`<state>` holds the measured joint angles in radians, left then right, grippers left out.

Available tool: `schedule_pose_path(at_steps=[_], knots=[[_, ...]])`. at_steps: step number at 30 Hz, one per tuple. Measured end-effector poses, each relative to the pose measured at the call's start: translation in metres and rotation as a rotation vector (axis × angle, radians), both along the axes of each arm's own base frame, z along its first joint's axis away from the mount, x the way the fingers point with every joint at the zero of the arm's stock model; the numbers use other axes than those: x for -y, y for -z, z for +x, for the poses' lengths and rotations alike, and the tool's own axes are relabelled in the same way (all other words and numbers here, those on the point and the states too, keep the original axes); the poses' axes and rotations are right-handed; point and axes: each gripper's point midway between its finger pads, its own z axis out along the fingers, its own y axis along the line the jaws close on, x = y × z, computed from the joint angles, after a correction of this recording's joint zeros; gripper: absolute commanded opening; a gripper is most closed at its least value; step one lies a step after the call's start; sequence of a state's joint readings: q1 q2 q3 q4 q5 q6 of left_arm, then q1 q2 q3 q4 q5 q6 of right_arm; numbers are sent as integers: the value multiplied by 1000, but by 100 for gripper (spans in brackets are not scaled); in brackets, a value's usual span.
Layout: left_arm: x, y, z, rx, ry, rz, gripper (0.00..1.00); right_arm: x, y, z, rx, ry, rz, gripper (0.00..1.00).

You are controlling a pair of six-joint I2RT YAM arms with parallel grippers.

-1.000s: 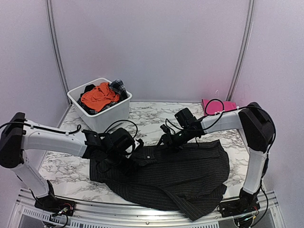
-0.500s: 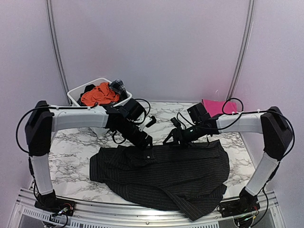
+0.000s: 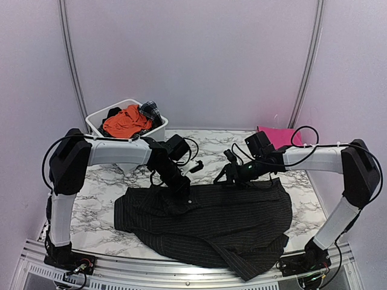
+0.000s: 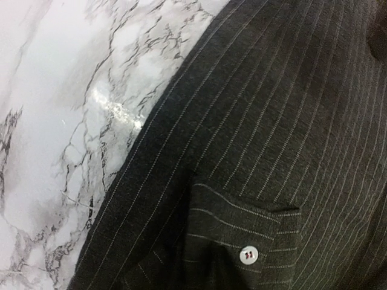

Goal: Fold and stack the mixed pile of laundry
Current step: Adjust the 1/3-folded shirt at the center of the board.

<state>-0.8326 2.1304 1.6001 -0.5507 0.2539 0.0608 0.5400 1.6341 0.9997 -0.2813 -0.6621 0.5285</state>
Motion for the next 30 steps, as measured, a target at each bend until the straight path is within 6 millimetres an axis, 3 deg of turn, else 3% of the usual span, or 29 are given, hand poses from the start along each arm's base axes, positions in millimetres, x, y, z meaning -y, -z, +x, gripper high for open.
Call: schedule_pose_path(at_steps=[1, 4, 6, 9, 13, 16, 25, 30], knots=[[0, -3, 0, 6, 2, -7, 0, 0, 0, 0, 0, -2, -2, 58], [-4, -22, -5, 31, 10, -43, 0, 0, 0, 0, 6, -7, 2, 70], [-6, -43, -9, 53, 10, -81, 0, -3, -3, 1, 19, -13, 17, 87], [-3, -84, -14, 98, 15, -179, 0, -11, -13, 5, 70, -34, 59, 95], [3, -136, -21, 145, 33, -320, 0, -29, -31, 6, 168, -98, 118, 96], [4, -155, -30, 146, 43, -391, 0, -43, -48, 4, 266, -163, 154, 95], [-1, -169, -48, 121, 50, -481, 0, -61, -113, -26, 516, -329, 274, 88], [1, -191, -50, 144, 54, -546, 0, -74, -127, -52, 564, -413, 314, 84]])
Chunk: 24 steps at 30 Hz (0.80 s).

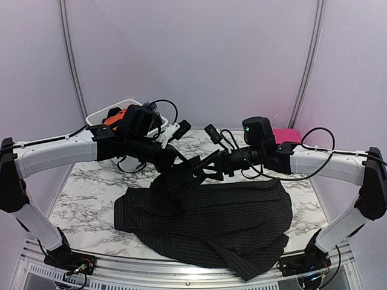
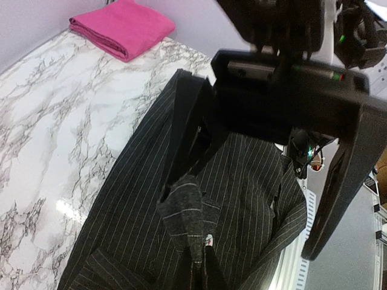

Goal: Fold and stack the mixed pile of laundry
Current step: Adjust the 1/3-folded shirt at the center of the board.

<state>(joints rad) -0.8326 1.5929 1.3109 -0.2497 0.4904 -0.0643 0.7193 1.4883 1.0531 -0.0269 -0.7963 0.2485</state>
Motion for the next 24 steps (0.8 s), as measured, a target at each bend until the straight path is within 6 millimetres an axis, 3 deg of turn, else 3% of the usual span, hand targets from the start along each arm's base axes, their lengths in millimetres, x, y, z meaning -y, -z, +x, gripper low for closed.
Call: schedule_pose_path(at_steps=[6, 9, 17, 21, 24], knots=[[-3, -19, -6, 35, 12, -57, 0, -4, 1, -4, 25, -19, -2, 76], [-3, -22, -8, 39, 18, -71, 0, -5, -2, -3, 29, -17, 1, 84], [-4, -34, -19, 54, 41, -99, 0, -8, -15, 2, 80, -13, 18, 92], [-2, -42, -29, 67, 64, -116, 0, -9, -18, 3, 113, -22, 20, 87], [-3, -44, -34, 72, 74, -121, 0, -10, -19, 2, 119, -31, 21, 72]])
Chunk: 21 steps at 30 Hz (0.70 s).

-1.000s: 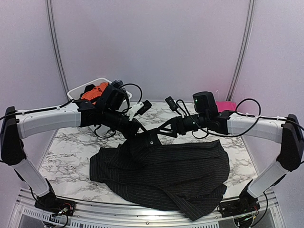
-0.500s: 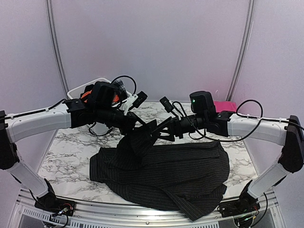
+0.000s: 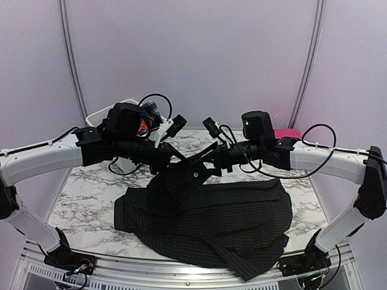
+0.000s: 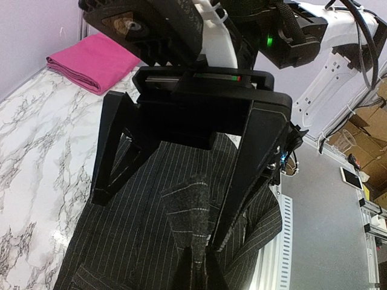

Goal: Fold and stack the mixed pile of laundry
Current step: Adjust the 1/3-folded shirt at the center of the board.

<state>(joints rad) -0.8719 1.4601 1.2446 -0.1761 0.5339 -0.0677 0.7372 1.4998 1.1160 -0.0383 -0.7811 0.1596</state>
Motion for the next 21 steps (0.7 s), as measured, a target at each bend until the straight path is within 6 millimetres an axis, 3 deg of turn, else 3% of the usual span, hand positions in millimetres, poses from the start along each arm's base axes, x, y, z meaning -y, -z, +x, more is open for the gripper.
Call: schedule_pose_path(at_steps=[3, 7, 9, 10, 12, 14, 18, 21], knots=[[-1, 0, 0, 2, -3, 2, 0, 0, 1, -2, 2, -14, -1, 46], [-3, 0, 5, 18, -35, 8, 11, -3, -4, -11, -6, -47, -5, 0], [-4, -2, 8, 29, -53, 10, 24, -8, -11, -17, 0, -70, -4, 0], [-5, -3, 11, 30, -70, 10, 35, -10, -15, -20, 0, -80, -4, 0], [-10, -6, 18, 32, -114, 3, 72, -13, -23, -23, 8, -89, -4, 0], [-20, -9, 27, 33, -177, -1, 94, -13, -30, -24, 17, -83, -7, 0], [-70, -4, 53, 7, -417, -11, 99, -3, -44, -31, 39, -59, -25, 0], [-105, 6, 67, -14, -577, -9, 99, 2, -61, -50, 83, -66, -46, 0]])
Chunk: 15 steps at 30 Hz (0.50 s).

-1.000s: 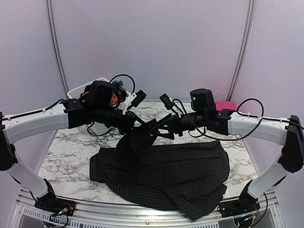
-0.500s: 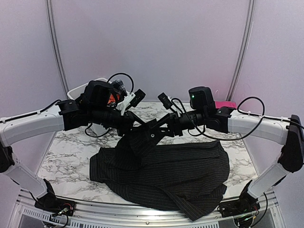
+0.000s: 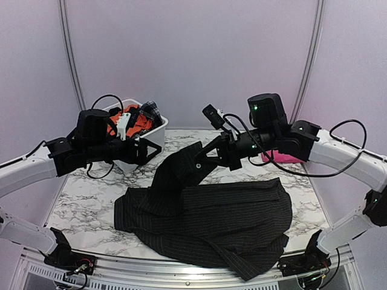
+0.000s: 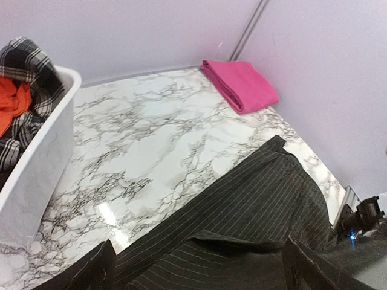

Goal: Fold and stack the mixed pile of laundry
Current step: Adjust the 1/3-folded shirt at the center of the board.

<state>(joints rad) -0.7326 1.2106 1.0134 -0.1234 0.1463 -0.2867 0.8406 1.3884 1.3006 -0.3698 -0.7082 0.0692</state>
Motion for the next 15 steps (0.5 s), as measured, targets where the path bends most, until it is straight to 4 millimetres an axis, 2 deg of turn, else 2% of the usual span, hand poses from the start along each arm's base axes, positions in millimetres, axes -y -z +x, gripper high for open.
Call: schedule_pose_path(at_steps=[3, 6, 8, 10, 12, 15], knots=[[-13, 21, 12, -61, -94, 13, 99, -4, -11, -27, 51, -46, -19, 0], [-16, 57, 22, -154, -146, 67, 99, -10, -9, -57, 72, -100, -62, 0], [-17, 89, 22, -223, -161, 115, 99, -12, 0, -73, 71, -125, -107, 0], [-22, 124, 16, -294, -167, 174, 99, -13, 6, -87, 71, -143, -147, 0], [-29, 152, 6, -346, -164, 222, 95, -13, 7, -99, 76, -158, -171, 0], [-33, 175, -10, -385, -116, 271, 83, -15, 2, -112, 81, -173, -179, 0]])
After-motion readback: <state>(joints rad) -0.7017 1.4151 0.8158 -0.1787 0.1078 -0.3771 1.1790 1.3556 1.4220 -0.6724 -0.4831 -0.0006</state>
